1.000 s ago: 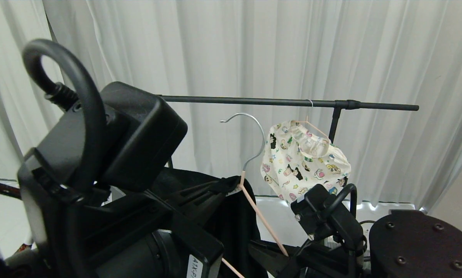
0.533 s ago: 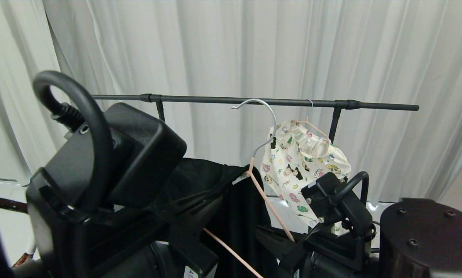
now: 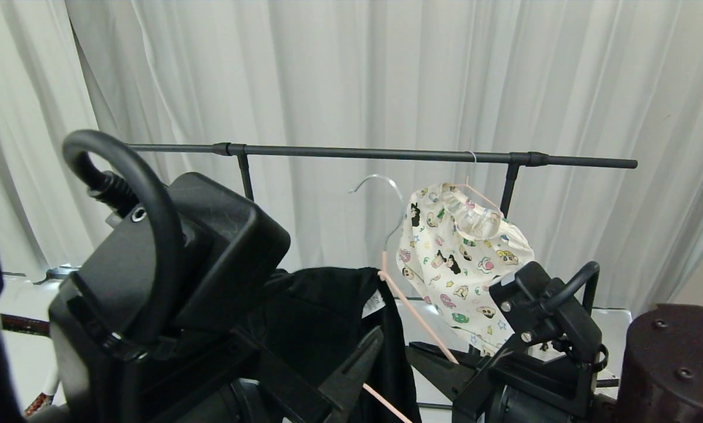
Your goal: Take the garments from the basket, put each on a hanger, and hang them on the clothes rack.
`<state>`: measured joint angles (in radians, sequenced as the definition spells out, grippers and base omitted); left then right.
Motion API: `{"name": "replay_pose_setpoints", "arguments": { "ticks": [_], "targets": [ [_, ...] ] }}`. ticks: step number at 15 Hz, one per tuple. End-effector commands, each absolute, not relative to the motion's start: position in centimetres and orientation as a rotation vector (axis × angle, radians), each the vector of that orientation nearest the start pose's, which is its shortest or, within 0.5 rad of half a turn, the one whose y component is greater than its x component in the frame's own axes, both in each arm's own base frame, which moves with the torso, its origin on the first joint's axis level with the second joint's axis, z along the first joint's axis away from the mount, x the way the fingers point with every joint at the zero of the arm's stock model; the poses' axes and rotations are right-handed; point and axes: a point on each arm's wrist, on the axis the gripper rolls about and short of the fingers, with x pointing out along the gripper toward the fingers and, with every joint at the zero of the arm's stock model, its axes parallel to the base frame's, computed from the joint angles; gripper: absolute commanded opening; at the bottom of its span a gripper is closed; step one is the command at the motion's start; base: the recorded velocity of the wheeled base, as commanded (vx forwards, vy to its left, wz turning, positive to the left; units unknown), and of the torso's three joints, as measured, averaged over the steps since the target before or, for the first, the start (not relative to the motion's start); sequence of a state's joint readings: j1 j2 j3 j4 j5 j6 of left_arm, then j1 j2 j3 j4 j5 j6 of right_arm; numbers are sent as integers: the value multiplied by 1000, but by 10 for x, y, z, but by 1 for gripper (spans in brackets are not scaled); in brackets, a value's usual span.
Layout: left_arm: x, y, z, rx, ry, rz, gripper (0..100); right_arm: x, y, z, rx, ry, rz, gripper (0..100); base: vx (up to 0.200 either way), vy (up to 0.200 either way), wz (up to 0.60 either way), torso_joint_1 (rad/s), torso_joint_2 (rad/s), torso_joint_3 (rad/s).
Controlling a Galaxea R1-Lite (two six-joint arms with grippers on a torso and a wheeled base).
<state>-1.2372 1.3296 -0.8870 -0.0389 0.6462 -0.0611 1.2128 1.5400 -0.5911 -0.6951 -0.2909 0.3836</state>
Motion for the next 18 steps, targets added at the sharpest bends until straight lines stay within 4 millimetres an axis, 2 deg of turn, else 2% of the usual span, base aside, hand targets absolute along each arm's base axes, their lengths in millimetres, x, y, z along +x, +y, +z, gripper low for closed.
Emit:
{"name": "replay_pose_setpoints", "arguments": {
  "ticks": [1, 4, 7, 10, 12, 15, 18],
  "targets": [
    [81, -193, 247, 269, 256, -576, 100, 94, 233, 178, 180, 359, 866, 0, 0, 0, 0, 0, 0, 0],
    [76, -180, 242, 274, 260, -574, 100, 95, 226, 178, 182, 353, 852, 0, 0, 0, 0, 0, 0, 0],
    [69, -155, 228, 290, 271, -568, 100, 90, 213, 178, 156, 307, 854, 0, 0, 0, 0, 0, 0, 0],
    [79, -133, 217, 335, 291, -488, 100, 82, 191, 168, 109, 241, 872, 0, 0, 0, 0, 0, 0, 0],
    [86, -116, 215, 373, 306, -598, 100, 77, 180, 166, 59, 193, 883, 0, 0, 0, 0, 0, 0, 0],
    [102, -97, 203, 574, 277, -805, 100, 66, 166, 169, -4, 129, 925, 0, 0, 0, 0, 0, 0, 0],
    [113, -97, 197, 628, 254, -976, 100, 47, 148, 159, -53, 117, 1008, 0, 0, 0, 0, 0, 0, 0]
  ]
}}
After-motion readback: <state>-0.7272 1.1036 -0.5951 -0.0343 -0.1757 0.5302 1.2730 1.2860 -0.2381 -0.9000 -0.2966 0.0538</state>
